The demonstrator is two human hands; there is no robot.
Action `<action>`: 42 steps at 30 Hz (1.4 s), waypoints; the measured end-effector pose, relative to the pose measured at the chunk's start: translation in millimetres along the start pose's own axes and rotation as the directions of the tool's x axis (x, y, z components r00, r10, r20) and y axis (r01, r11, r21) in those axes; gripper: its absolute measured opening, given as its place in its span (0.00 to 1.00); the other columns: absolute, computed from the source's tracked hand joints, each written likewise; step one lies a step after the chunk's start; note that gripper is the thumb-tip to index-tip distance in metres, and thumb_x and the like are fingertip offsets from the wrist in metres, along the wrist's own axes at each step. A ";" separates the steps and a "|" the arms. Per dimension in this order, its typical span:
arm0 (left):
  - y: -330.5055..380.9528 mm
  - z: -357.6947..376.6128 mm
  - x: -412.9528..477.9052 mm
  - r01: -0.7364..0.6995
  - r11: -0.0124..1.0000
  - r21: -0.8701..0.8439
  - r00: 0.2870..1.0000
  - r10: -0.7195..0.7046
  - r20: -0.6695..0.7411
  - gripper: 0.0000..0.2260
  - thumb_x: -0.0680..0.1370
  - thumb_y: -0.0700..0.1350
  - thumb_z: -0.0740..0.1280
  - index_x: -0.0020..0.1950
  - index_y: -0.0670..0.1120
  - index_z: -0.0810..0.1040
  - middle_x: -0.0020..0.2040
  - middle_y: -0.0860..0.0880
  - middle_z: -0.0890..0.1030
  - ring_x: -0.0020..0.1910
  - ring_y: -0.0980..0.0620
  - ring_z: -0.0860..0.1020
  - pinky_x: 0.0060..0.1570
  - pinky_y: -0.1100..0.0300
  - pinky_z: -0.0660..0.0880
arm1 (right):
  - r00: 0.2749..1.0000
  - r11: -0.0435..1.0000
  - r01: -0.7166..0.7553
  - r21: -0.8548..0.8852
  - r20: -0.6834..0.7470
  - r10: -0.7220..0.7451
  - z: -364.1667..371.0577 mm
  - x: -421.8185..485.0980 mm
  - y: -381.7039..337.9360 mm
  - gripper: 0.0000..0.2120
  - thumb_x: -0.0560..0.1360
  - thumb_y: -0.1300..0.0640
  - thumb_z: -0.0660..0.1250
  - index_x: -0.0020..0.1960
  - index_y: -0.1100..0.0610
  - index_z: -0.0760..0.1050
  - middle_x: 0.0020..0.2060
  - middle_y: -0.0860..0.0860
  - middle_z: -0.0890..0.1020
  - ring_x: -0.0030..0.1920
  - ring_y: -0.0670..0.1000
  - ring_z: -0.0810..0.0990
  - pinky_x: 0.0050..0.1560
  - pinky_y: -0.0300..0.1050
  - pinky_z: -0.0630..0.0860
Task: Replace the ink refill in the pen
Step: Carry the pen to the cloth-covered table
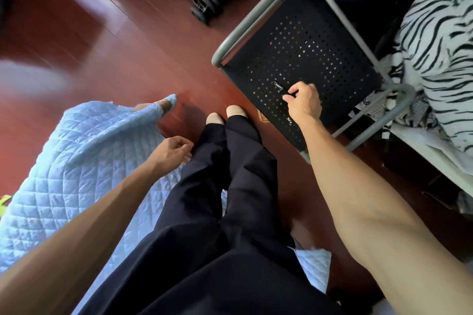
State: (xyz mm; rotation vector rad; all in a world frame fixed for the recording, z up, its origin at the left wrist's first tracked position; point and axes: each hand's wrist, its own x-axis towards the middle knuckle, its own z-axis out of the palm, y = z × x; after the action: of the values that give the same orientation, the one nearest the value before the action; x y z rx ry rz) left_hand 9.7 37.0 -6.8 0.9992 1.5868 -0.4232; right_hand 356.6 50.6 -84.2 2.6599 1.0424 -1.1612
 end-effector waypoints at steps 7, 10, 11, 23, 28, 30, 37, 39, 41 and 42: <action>6.7 -8.9 -39.2 -0.011 0.997 -0.072 0.998 0.007 -0.055 0.10 0.84 0.40 0.62 0.60 0.38 0.80 0.49 0.38 0.85 0.37 0.48 0.80 0.34 0.64 0.74 | 0.997 0.992 0.065 0.105 0.045 -0.070 -40.9 -34.8 -7.0 0.09 0.80 0.55 0.75 0.59 0.57 0.82 0.54 0.53 0.86 0.53 0.55 0.83 0.58 0.53 0.80; 8.7 -13.6 -72.0 -0.027 0.985 -0.172 0.996 0.012 -0.090 0.09 0.84 0.40 0.61 0.58 0.40 0.80 0.47 0.40 0.84 0.36 0.51 0.79 0.30 0.69 0.74 | 0.988 0.981 0.133 0.139 0.065 -0.143 -65.5 -63.7 -8.8 0.10 0.80 0.54 0.74 0.58 0.58 0.82 0.48 0.51 0.84 0.48 0.52 0.80 0.52 0.46 0.74; 7.2 -15.2 -83.8 -0.037 0.976 -0.214 0.994 0.015 -0.104 0.08 0.84 0.40 0.61 0.58 0.40 0.80 0.47 0.41 0.83 0.35 0.52 0.79 0.28 0.72 0.73 | 0.983 0.977 0.159 0.141 0.075 -0.170 -72.7 -74.6 -9.3 0.10 0.80 0.54 0.74 0.58 0.58 0.83 0.47 0.50 0.83 0.48 0.52 0.80 0.51 0.44 0.73; -99.9 21.7 -193.5 -0.091 0.726 -0.681 0.943 -0.157 -0.293 0.07 0.85 0.36 0.59 0.53 0.38 0.76 0.42 0.39 0.77 0.33 0.51 0.74 0.30 0.68 0.72 | 0.881 0.906 0.423 -0.019 0.242 -0.406 -67.3 -153.1 -32.1 0.10 0.82 0.55 0.73 0.60 0.58 0.83 0.43 0.51 0.85 0.38 0.52 0.85 0.42 0.45 0.77; -153.6 69.8 -218.4 0.030 0.601 -0.799 0.925 -0.320 -0.207 0.11 0.86 0.36 0.59 0.45 0.40 0.74 0.36 0.42 0.75 0.30 0.52 0.71 0.29 0.62 0.68 | 0.825 0.857 0.507 -0.094 0.341 -0.451 -48.3 -161.5 -55.5 0.07 0.81 0.58 0.73 0.57 0.60 0.83 0.44 0.57 0.86 0.41 0.61 0.86 0.52 0.55 0.81; -164.0 83.7 -220.4 0.050 0.530 -0.847 0.919 -0.357 -0.169 0.14 0.86 0.36 0.58 0.41 0.41 0.72 0.34 0.44 0.72 0.29 0.51 0.69 0.25 0.67 0.66 | 0.806 0.835 0.535 -0.130 0.375 -0.458 -43.4 -163.7 -65.6 0.05 0.81 0.58 0.73 0.56 0.58 0.83 0.46 0.59 0.87 0.46 0.63 0.86 0.55 0.56 0.81; -162.7 94.8 -218.5 0.052 0.489 -0.871 0.903 -0.395 -0.167 0.12 0.86 0.36 0.59 0.43 0.41 0.73 0.33 0.44 0.73 0.28 0.52 0.68 0.23 0.68 0.65 | 0.771 0.795 0.583 -0.170 0.424 -0.475 -30.0 -166.4 -116.0 0.04 0.81 0.54 0.73 0.55 0.53 0.82 0.43 0.49 0.84 0.47 0.55 0.83 0.49 0.45 0.71; -162.9 92.2 -220.4 0.060 0.506 -0.860 0.898 -0.404 -0.175 0.12 0.85 0.35 0.60 0.42 0.41 0.75 0.33 0.44 0.74 0.29 0.53 0.68 0.25 0.67 0.64 | 0.760 0.786 0.598 -0.156 0.424 -0.493 -25.7 -168.9 -137.2 0.05 0.81 0.52 0.72 0.56 0.52 0.82 0.45 0.49 0.84 0.50 0.56 0.83 0.52 0.47 0.73; -167.6 85.6 -220.9 0.084 0.507 -0.858 0.895 -0.416 -0.158 0.13 0.85 0.34 0.60 0.42 0.42 0.76 0.33 0.46 0.74 0.29 0.54 0.68 0.24 0.70 0.64 | 0.745 0.785 0.606 -0.130 0.438 -0.503 -19.7 -171.6 -162.0 0.05 0.82 0.52 0.72 0.56 0.50 0.81 0.47 0.51 0.85 0.49 0.57 0.85 0.55 0.50 0.78; -171.4 79.9 -219.7 0.100 0.512 -0.853 0.896 -0.419 -0.146 0.14 0.84 0.33 0.60 0.41 0.42 0.75 0.32 0.46 0.73 0.28 0.55 0.69 0.22 0.72 0.64 | 0.739 0.785 0.608 -0.114 0.443 -0.508 -16.4 -172.3 -175.3 0.05 0.82 0.51 0.72 0.56 0.50 0.81 0.47 0.51 0.86 0.49 0.57 0.86 0.56 0.51 0.80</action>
State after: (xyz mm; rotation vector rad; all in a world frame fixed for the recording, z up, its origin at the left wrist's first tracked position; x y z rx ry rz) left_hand -79.1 -200.8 133.1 0.0516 1.9532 0.3541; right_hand 176.8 93.9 78.6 1.8332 1.8281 -1.4411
